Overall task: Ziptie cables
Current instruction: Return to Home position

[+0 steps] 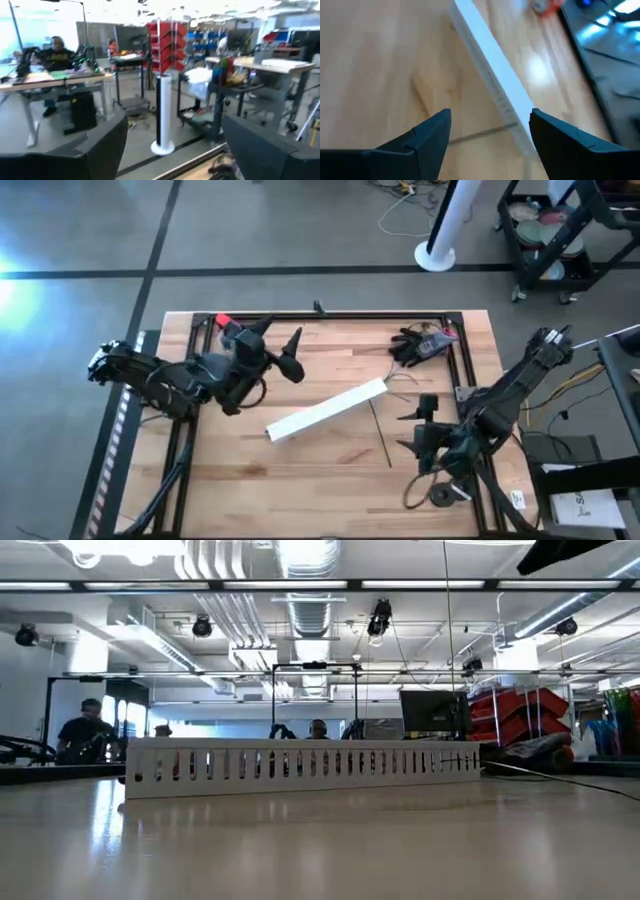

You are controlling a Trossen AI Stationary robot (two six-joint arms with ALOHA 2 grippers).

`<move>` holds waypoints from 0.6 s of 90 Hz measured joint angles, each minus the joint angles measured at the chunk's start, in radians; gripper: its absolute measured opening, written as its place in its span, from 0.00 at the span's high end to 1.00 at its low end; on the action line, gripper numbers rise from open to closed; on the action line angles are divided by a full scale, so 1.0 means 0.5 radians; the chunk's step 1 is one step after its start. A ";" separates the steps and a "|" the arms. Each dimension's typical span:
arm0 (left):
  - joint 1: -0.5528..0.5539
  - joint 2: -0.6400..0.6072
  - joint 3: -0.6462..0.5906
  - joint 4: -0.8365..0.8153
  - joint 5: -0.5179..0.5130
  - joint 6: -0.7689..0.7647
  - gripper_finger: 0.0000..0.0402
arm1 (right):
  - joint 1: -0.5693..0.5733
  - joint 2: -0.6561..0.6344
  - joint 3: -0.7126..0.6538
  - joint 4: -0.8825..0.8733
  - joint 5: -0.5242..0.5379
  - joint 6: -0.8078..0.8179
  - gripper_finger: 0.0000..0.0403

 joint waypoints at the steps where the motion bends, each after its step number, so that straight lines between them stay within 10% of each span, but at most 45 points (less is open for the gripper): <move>1: 0.002 -0.002 -0.011 -0.011 -0.001 -0.015 0.23 | 0.004 -0.026 -0.027 0.044 -0.010 -0.010 0.37; 54: 0.035 0.001 -0.665 -0.023 -0.120 -0.455 0.23 | 0.014 -1.340 -1.154 1.505 -0.418 -0.564 0.45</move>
